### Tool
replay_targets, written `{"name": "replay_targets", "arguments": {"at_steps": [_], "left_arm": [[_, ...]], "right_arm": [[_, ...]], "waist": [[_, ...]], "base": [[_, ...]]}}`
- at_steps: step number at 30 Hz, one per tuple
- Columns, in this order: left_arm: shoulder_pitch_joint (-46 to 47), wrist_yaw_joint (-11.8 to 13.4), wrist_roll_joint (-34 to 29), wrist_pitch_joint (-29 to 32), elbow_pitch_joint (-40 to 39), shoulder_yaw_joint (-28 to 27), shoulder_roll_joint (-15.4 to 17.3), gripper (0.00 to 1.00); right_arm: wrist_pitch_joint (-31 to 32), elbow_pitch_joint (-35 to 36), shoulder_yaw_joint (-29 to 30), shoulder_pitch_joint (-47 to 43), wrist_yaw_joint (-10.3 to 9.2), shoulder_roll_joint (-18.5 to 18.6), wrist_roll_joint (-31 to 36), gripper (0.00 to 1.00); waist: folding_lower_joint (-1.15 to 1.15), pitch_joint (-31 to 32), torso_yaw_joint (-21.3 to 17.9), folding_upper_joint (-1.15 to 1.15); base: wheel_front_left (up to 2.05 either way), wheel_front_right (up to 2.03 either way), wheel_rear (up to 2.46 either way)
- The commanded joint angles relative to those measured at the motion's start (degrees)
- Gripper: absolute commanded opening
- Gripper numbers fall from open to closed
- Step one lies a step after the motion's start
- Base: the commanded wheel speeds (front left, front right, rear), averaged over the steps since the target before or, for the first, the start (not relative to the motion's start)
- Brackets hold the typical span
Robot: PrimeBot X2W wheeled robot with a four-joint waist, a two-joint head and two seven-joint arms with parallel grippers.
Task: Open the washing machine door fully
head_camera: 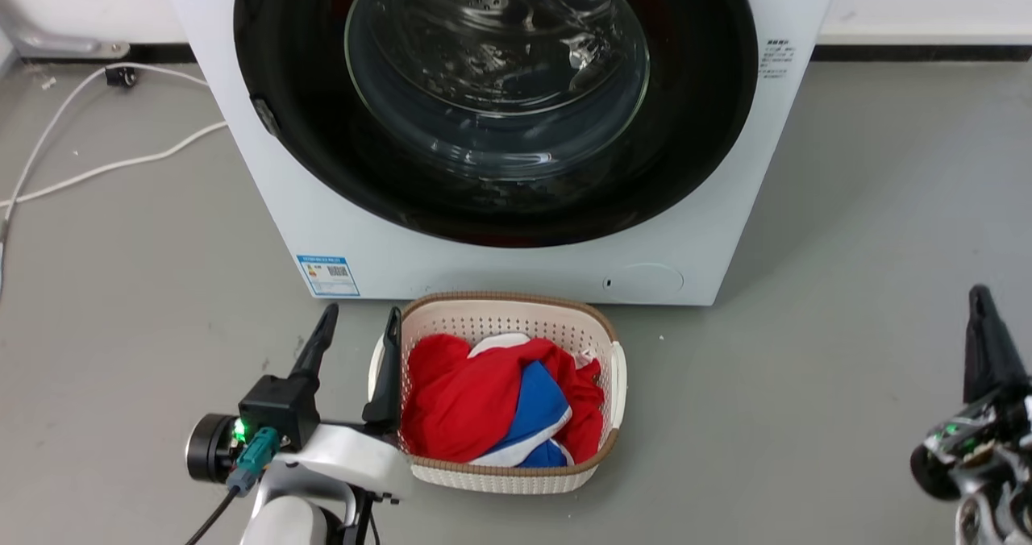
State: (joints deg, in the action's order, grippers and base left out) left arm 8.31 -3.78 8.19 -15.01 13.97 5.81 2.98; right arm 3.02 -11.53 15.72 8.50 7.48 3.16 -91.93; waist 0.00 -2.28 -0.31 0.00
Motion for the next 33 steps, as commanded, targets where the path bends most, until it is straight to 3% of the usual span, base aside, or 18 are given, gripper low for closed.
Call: {"name": "replay_targets", "arguments": {"at_steps": [1,14,26,33], "left_arm": [[1.36,0.35,-0.46,-0.2,-0.59,0.12,-0.04,1.0],[8.66,2.3,-0.73,-0.2,-7.45,3.65,-0.08,1.0],[12.64,3.57,-0.08,-0.2,-9.47,7.82,-0.09,1.0],[14.58,3.59,-1.06,-0.2,-10.69,8.98,-0.09,1.0]], "right_arm": [[0.61,-2.29,0.54,3.36,0.03,1.56,-1.05,0.0],[5.54,-15.33,-0.73,26.23,0.03,11.86,-4.98,0.0],[18.15,-27.4,-9.69,45.6,0.03,20.48,-6.2,0.0],[23.48,-33.88,-17.21,58.06,0.03,22.67,-2.78,0.0]], "waist": [[0.0,-1.58,-0.04,0.0],[0.0,-15.55,1.7,0.0],[0.0,-22.2,4.36,0.0],[0.0,-25.74,4.81,0.0]], "base": [[0.0,0.0,0.0],[0.0,0.0,0.0],[0.0,0.0,0.0],[0.0,0.0,0.0]]}}
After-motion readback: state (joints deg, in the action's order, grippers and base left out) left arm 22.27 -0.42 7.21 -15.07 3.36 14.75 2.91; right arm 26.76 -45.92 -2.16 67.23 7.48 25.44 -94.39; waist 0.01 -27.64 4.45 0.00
